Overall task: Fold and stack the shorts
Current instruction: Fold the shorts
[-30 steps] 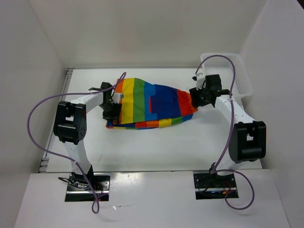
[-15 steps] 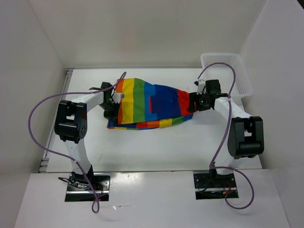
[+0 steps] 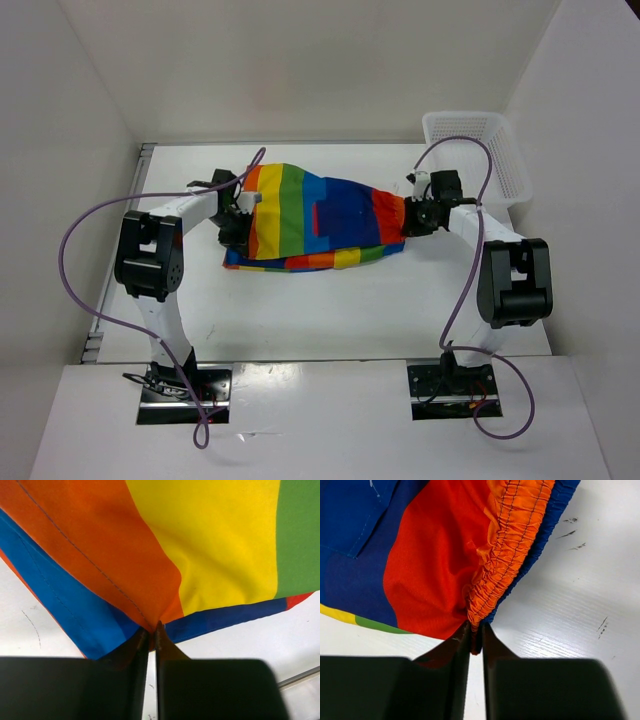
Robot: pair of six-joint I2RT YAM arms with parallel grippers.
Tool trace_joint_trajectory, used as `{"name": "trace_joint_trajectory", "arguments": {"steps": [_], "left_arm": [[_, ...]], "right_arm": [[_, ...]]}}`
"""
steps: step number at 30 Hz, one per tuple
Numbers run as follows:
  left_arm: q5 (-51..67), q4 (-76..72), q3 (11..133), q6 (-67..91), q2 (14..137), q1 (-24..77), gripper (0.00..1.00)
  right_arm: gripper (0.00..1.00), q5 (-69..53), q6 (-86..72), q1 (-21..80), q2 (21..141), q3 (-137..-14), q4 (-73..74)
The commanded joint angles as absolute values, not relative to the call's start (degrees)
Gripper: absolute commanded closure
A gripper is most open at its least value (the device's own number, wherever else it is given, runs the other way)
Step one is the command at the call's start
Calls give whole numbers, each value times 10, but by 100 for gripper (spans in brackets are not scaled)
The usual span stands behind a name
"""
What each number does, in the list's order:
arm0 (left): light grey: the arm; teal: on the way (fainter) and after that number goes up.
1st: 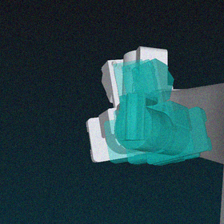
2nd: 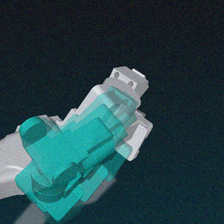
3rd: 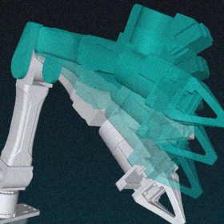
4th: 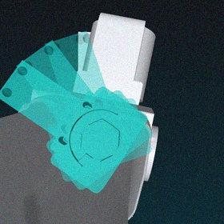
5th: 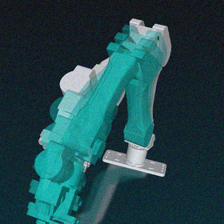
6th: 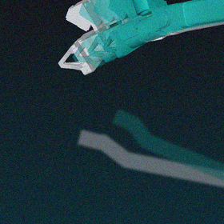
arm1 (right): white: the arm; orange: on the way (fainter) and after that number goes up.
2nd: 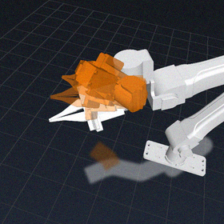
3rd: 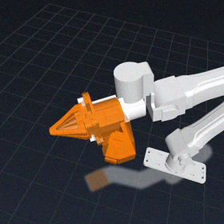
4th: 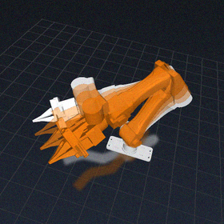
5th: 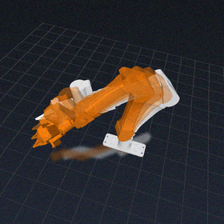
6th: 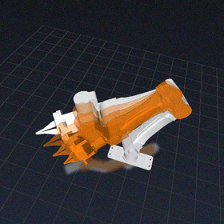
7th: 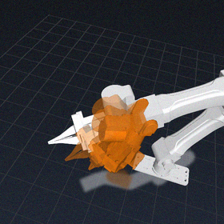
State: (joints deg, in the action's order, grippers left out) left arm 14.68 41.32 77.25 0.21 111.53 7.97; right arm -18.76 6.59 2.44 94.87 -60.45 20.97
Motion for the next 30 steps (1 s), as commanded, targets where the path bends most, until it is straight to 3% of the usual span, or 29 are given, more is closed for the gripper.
{"name": "trace_joint_trajectory", "arguments": {"steps": [1,3,5,15,22,30], "left_arm": [[154,415,787,0,1106,81,90],[154,415,787,0,1100,81,97],[141,415,802,0,1086,81,100],[126,489,908,0,996,-18,100],[119,489,714,0,964,20,100],[71,444,674,0,1024,25,100]], "right_arm": [[93,-201,78,20,939,-626,190],[100,-201,86,20,939,-632,195],[100,-195,102,20,933,-653,207],[100,-294,220,15,916,-770,352],[100,-264,267,50,904,-633,360],[100,-189,250,56,943,-601,291]]}}
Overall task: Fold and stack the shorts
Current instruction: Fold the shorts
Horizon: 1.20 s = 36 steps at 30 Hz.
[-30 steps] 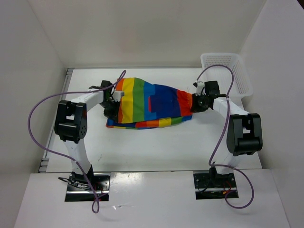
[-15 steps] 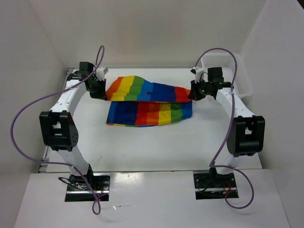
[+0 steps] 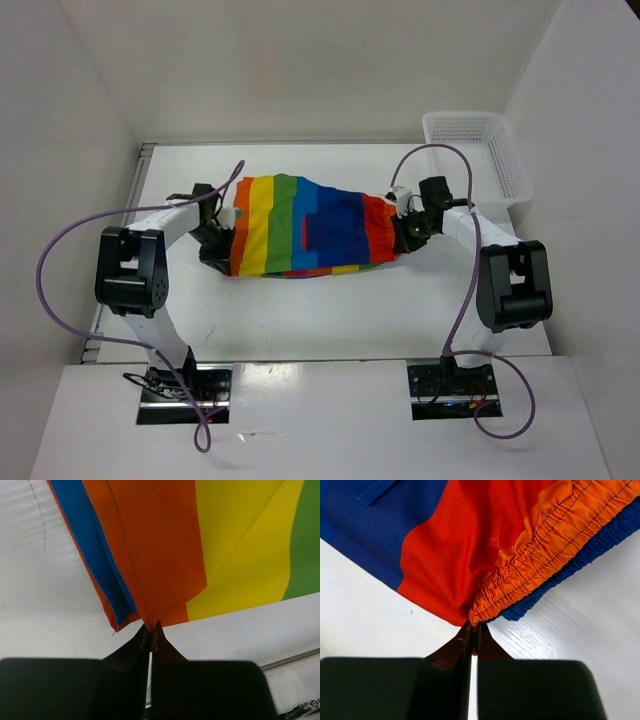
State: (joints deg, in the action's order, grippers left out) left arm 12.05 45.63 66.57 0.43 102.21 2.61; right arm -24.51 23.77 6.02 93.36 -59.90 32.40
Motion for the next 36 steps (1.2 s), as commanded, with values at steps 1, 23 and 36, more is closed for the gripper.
{"name": "trace_joint_trajectory", "arguments": {"steps": [1,23,36], "left_arm": [[59,444,674,0,1031,25,100],[-14,454,751,0,1030,1,100],[-55,414,689,0,1085,-5,83]], "right_arm": [[100,-189,250,56,943,-601,291],[100,-254,392,73,883,-623,410],[44,-162,439,113,865,-541,375]]}}
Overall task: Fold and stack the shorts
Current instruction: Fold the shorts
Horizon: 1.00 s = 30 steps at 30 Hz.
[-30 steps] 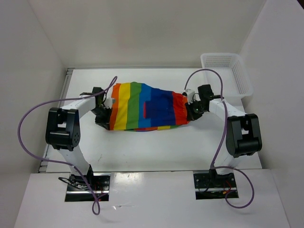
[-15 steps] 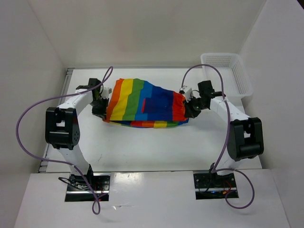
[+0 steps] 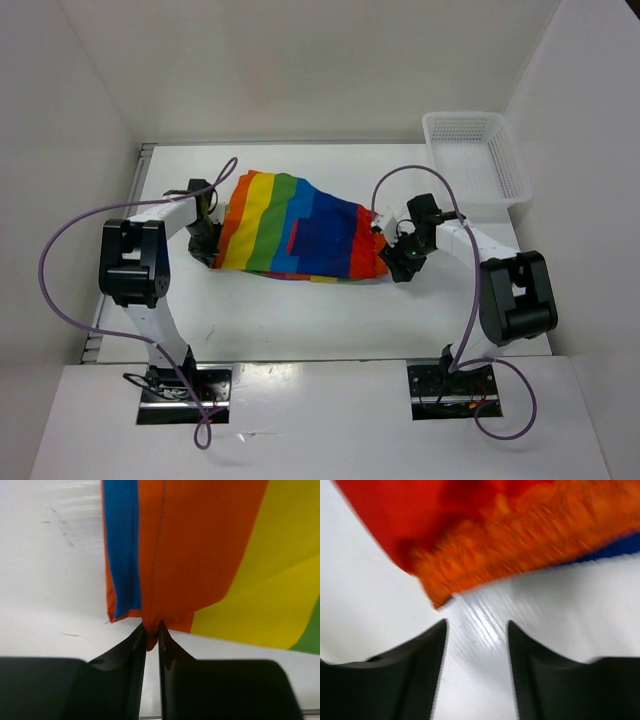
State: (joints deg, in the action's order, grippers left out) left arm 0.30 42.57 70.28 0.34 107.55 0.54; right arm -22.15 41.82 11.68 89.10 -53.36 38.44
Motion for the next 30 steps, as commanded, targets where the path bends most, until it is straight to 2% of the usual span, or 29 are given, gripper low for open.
{"name": "trace_joint_trajectory", "arguments": {"steps": [1,2,3,4,7,8,12,15,16,17,21,24,30], "left_arm": [[-41,414,689,0,1069,3,78],[-40,414,689,0,1062,10,73],[-35,414,689,0,1056,11,68],[-35,414,689,0,1048,11,60],[-35,427,709,0,1024,11,54],[-42,432,719,0,1016,4,53],[-63,425,776,0,975,-3,50],[-43,425,844,0,967,23,49],[-32,438,859,0,972,34,49],[-5,445,880,0,980,61,49],[25,437,843,0,1025,126,49],[45,415,798,0,1039,149,50],[42,367,713,0,1086,160,51]], "right_arm": [[39,-155,439,113,865,-554,367],[26,-148,439,113,853,-561,367],[22,-142,439,113,853,-569,367],[21,-142,439,108,844,-589,376],[21,-147,433,91,819,-630,388],[24,-147,415,84,806,-641,382],[58,-193,290,97,809,-706,320],[71,-185,204,135,851,-711,259],[79,-178,184,135,866,-711,225],[83,-173,165,135,883,-711,212],[92,-139,135,141,981,-729,188],[99,-113,122,141,1013,-729,188],[100,-88,111,154,1063,-716,177]]}}
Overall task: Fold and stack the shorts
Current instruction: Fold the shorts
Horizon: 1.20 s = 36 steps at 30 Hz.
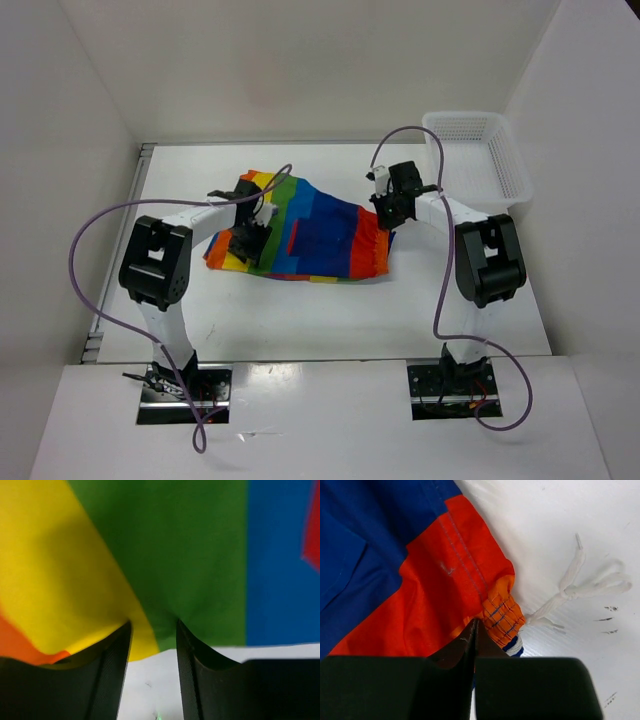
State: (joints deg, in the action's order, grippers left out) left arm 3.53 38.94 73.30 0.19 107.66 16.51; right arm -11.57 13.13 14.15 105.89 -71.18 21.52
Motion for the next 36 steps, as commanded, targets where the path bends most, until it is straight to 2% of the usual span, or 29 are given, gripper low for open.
{"name": "trace_joint_trajectory", "arguments": {"steps": [1,9,15,19,23,28,30,31,34,36], "left_arm": [[33,367,706,0,1092,160,51],[3,367,676,0,1115,160,51],[14,396,656,0,1091,165,52],[6,396,650,0,1084,171,51],[33,401,692,0,1062,171,48],[62,421,787,0,1055,171,42],[77,426,824,0,1055,171,41],[77,426,832,0,1055,171,40],[83,421,845,0,1068,171,40],[83,413,857,0,1087,171,39]], "right_arm": [[100,-71,103,154,1077,-716,177],[100,60,92,159,1180,-820,156],[100,162,104,159,1292,-983,145],[100,175,104,159,1332,-1056,157],[98,112,127,159,1302,-1068,163],[69,48,115,159,1191,-1067,188],[62,14,91,159,1133,-1034,206],[52,0,81,152,1115,-1019,214],[30,-58,34,145,1044,-939,238],[26,-98,2,137,1021,-872,246]]}}
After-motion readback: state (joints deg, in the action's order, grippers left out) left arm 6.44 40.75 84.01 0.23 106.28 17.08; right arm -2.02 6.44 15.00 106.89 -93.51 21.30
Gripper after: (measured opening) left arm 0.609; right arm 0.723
